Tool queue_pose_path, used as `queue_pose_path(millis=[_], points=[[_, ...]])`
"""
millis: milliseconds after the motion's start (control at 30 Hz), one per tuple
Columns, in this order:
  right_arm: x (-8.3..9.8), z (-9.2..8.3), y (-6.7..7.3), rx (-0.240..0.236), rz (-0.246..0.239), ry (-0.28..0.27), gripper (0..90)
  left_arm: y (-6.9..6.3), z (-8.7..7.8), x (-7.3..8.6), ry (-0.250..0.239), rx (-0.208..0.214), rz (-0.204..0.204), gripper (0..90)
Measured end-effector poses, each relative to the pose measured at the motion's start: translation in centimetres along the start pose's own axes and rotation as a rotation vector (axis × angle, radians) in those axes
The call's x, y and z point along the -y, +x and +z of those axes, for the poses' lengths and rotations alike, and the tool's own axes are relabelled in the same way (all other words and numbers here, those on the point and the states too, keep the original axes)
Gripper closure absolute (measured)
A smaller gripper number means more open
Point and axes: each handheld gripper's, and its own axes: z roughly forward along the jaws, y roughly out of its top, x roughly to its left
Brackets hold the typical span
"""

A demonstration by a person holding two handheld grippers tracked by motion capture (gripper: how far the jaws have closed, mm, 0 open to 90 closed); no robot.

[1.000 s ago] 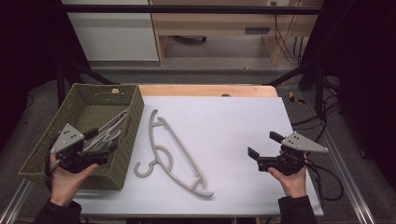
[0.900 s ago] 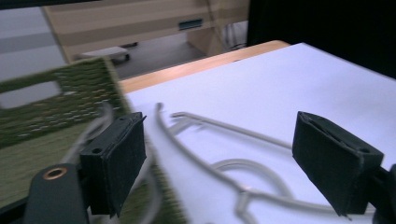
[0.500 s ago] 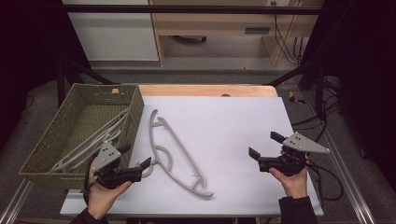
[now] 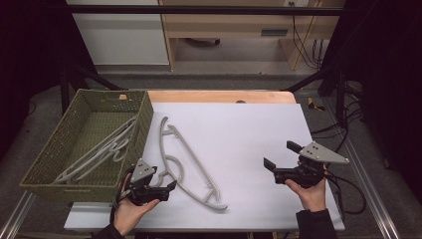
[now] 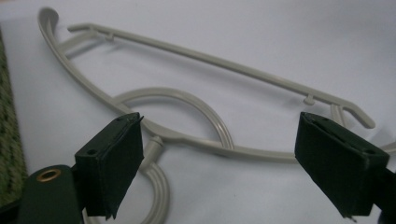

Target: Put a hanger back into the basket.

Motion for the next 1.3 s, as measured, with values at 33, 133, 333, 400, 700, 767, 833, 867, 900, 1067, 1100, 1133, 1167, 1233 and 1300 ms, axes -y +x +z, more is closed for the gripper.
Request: queue_pose_path(millis=[33, 133, 333, 400, 700, 767, 833, 867, 900, 1067, 1100, 1133, 1167, 1233, 1300], points=[[0.0, 0.0, 0.0, 0.000, 0.000, 0.000, 2.6, 0.0, 0.5, 0.2, 0.021, -0.001, -0.002, 15.7], [0.0, 0.0, 0.0, 0.002, -0.002, -0.002, 2.6, 0.0, 1.6, 0.4, 0.063, 0.001, -0.019, 16.2], [0.0, -0.1, 0.0, -0.003, -0.006, -0.008, 2.8, -0.5, 3.4, 0.5, 0.109, -0.010, -0.042, 16.6], [0.0, -0.1, 0.0, 0.000, -0.003, -0.003, 2.7, -0.8, 4.0, 0.5, 0.127, -0.018, -0.043, 16.8], [0.0, 0.0, 0.0, -0.007, -0.005, -0.002, 2.7, -2.2, 5.8, 0.4, 0.164, -0.028, -0.051, 16.9], [0.0, 0.0, 0.0, -0.007, -0.006, -0.002, 2.8, -2.5, 6.1, 0.5, 0.180, -0.045, -0.029, 15.1], [0.0, 0.0, 0.0, -0.007, -0.004, -0.002, 2.8, -2.7, 6.1, 0.5, 0.184, -0.060, -0.015, 14.7], [0.0, 0.0, 0.0, -0.007, -0.003, -0.002, 2.8, -2.7, 6.1, 0.5, 0.185, -0.059, -0.022, 15.2], [0.0, 0.0, 0.0, -0.006, -0.004, -0.002, 2.8, -2.7, 6.1, 0.6, 0.188, -0.057, -0.033, 15.5], [0.0, 0.0, 0.1, -0.010, -0.005, -0.002, 2.7, -2.1, 5.7, 0.6, 0.222, -0.006, -0.109, 19.4], [0.0, 0.0, 0.1, -0.010, -0.006, -0.003, 2.7, -1.8, 5.6, 0.7, 0.228, 0.008, -0.126, 20.0], [0.0, -0.1, 0.1, -0.008, -0.004, -0.004, 2.7, -1.7, 5.5, 0.7, 0.237, 0.019, -0.130, 20.1], [0.0, -0.1, 0.1, -0.009, -0.002, -0.004, 2.7, -1.5, 5.4, 0.7, 0.243, 0.022, -0.125, 20.8], [0.0, -0.2, 0.1, -0.013, -0.002, -0.010, 2.8, -1.5, 5.3, 0.7, 0.243, 0.017, -0.127, 24.1], [-0.1, -0.2, 0.0, -0.008, -0.002, -0.011, 2.8, -1.5, 5.3, 0.6, 0.248, 0.018, -0.120, 24.4]])
